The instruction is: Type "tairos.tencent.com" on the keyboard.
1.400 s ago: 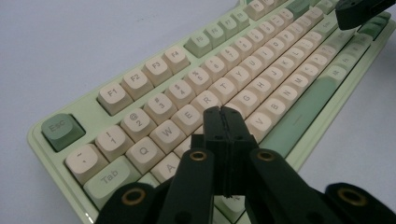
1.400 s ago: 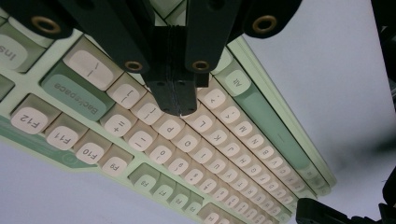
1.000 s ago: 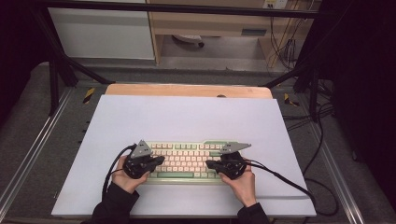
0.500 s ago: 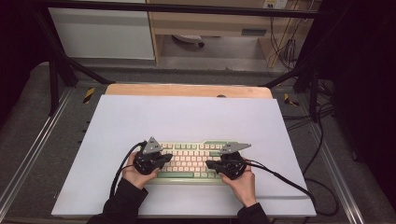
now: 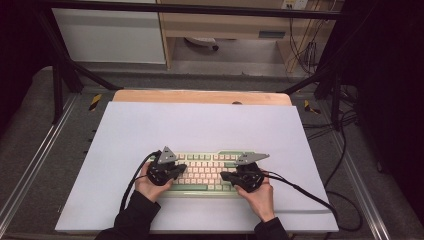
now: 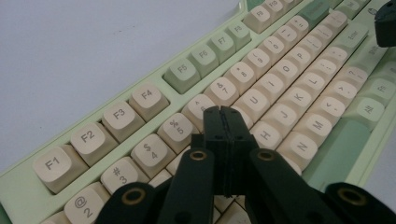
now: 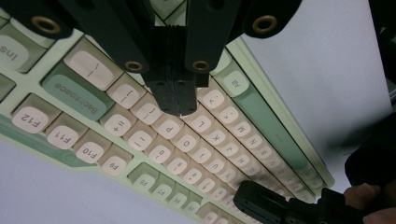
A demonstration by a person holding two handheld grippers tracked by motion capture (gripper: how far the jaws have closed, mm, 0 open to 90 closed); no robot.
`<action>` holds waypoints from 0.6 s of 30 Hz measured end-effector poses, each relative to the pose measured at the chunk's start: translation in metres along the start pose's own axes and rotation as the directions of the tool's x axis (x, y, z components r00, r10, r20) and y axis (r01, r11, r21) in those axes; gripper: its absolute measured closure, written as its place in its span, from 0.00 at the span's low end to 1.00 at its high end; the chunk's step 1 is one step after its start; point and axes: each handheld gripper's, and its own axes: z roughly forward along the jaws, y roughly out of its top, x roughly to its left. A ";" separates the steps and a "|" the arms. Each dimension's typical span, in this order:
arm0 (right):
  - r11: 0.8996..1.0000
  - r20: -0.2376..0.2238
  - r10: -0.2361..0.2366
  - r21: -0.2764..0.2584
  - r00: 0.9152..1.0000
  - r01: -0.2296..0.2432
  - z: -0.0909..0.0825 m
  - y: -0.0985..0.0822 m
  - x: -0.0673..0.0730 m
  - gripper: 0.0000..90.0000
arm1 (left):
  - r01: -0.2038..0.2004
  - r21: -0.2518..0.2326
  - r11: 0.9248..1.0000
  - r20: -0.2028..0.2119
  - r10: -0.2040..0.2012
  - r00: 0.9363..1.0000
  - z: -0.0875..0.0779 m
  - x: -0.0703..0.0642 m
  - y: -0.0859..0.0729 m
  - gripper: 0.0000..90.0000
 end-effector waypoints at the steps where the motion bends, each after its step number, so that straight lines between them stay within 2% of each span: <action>1: 1.000 -0.001 0.000 0.000 1.000 0.000 0.000 0.000 0.000 1.00 | -0.001 -0.002 1.000 0.001 0.001 1.000 0.000 0.000 0.000 1.00; 10: 1.000 0.000 0.000 0.004 1.000 0.000 0.001 0.000 0.000 1.00 | -0.009 0.005 1.000 0.004 0.009 1.000 0.003 0.000 -0.001 1.00; 18: 1.000 0.000 -0.002 0.004 1.000 0.002 0.000 0.000 0.001 1.00 | -0.015 -0.014 1.000 0.017 0.016 1.000 -0.005 -0.003 -0.001 1.00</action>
